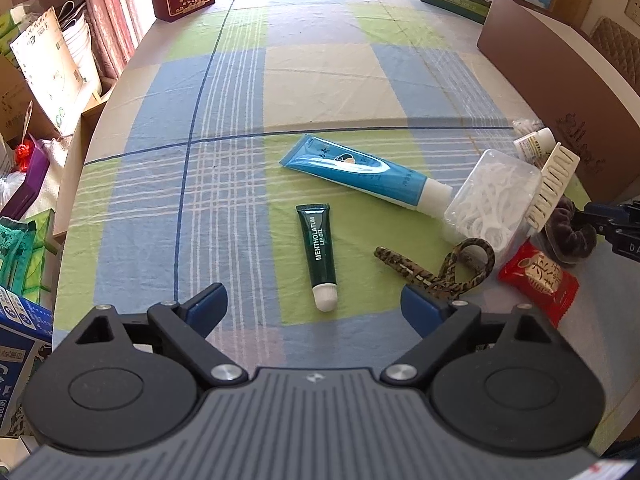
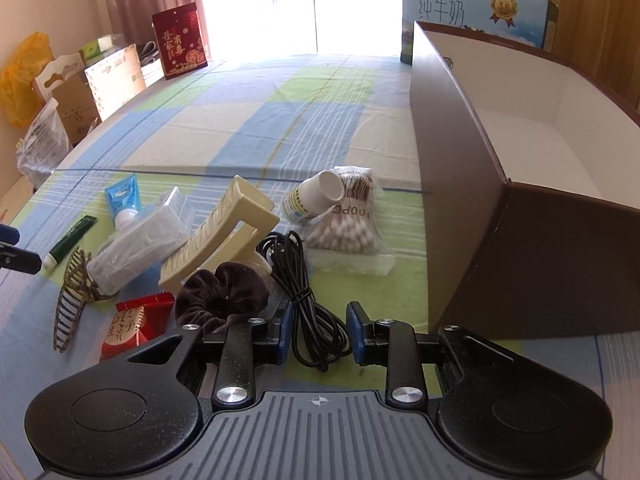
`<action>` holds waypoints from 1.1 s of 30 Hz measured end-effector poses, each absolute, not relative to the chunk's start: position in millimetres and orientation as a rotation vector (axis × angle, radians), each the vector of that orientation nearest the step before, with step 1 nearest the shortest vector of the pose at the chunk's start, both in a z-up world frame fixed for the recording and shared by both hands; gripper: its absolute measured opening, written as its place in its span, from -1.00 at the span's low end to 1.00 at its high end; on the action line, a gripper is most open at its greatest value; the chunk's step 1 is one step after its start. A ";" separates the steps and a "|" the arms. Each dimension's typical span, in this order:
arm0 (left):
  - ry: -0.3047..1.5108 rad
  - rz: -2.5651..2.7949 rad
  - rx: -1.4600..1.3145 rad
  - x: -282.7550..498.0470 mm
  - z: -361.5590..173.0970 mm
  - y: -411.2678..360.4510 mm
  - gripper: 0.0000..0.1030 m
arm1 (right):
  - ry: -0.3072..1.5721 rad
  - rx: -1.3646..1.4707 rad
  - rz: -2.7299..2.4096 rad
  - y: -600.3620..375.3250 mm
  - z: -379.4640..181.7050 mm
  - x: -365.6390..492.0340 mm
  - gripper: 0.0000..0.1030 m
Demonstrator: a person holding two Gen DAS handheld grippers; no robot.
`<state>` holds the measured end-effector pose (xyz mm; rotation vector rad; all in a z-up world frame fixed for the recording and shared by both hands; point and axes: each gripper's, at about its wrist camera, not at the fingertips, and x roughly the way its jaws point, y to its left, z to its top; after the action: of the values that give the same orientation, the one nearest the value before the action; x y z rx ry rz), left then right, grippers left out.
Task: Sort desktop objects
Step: 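Close left tool on green Mentholatum tube while right tool grasps black cable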
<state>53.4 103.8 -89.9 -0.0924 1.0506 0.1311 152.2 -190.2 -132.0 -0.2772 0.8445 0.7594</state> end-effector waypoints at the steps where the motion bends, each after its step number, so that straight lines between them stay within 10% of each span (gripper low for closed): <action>1: 1.052 0.128 -0.091 54.2 -91.2 104.9 0.70 | 0.860 -0.293 0.753 -188.8 -133.3 151.8 -0.58; 20: 1.057 0.019 -0.046 91.3 -111.9 114.2 -0.67 | 0.980 -0.204 0.634 -227.1 -122.4 144.3 -0.59; 33: 1.099 0.040 -0.069 54.2 -107.1 117.3 -0.74 | 0.904 -0.260 0.710 -216.8 -115.1 146.1 -0.23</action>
<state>54.2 117.3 -107.1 -0.0686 1.0987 0.0398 146.1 -216.8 -115.1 -0.2596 0.9044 0.7095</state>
